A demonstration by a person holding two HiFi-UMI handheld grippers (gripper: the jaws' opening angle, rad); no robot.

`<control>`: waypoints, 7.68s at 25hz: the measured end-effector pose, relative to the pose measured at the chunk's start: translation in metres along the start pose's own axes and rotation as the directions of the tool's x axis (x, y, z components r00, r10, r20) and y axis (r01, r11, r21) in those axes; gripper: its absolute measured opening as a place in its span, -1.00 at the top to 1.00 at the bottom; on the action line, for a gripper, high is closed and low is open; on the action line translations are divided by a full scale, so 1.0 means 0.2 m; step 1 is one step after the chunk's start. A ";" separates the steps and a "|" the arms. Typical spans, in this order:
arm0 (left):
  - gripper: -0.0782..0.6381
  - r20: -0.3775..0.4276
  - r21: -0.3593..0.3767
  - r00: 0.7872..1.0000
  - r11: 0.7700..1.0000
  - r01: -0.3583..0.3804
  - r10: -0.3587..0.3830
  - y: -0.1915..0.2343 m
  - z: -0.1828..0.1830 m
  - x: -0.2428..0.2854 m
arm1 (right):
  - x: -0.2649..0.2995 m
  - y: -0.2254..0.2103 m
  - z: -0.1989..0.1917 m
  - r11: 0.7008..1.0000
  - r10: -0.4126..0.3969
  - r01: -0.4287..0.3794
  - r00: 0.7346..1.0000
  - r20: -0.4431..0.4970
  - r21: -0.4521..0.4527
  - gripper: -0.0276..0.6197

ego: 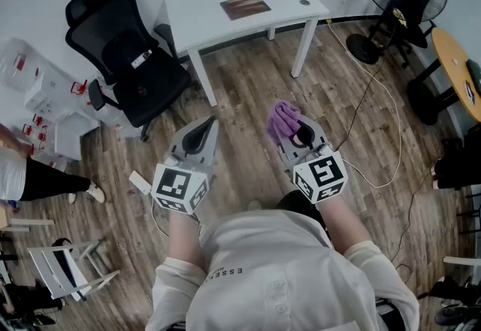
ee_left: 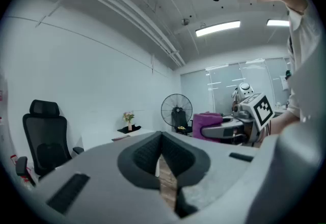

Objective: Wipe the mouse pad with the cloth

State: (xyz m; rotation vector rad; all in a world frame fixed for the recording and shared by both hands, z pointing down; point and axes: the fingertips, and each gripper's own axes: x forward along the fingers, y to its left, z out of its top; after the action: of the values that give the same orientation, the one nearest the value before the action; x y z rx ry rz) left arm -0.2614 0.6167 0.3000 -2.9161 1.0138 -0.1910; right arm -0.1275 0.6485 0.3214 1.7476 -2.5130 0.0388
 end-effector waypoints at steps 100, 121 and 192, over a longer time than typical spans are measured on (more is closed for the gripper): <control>0.78 -0.314 -0.198 0.939 0.957 -0.212 0.143 2.78 -0.68 3.01 | 4.03 -1.77 -1.03 0.847 0.520 -0.398 0.481 -0.706 0.352 0.62; 0.78 -0.322 -0.187 0.940 0.966 -0.180 0.113 2.47 -0.62 3.35 | 3.91 -2.31 -1.07 0.868 0.496 -0.320 0.507 -0.705 0.380 0.62; 0.78 -0.366 -0.253 0.925 0.946 -0.203 0.101 2.43 -0.82 2.89 | 3.74 -1.87 -1.09 0.826 0.560 -0.367 0.453 -0.693 0.428 0.57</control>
State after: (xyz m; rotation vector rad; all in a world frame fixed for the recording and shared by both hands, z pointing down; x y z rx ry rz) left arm -0.1319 -0.1251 0.4779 -3.1063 1.4270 -0.6256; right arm -0.0237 -0.1660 0.5899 0.6686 -2.1684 0.9523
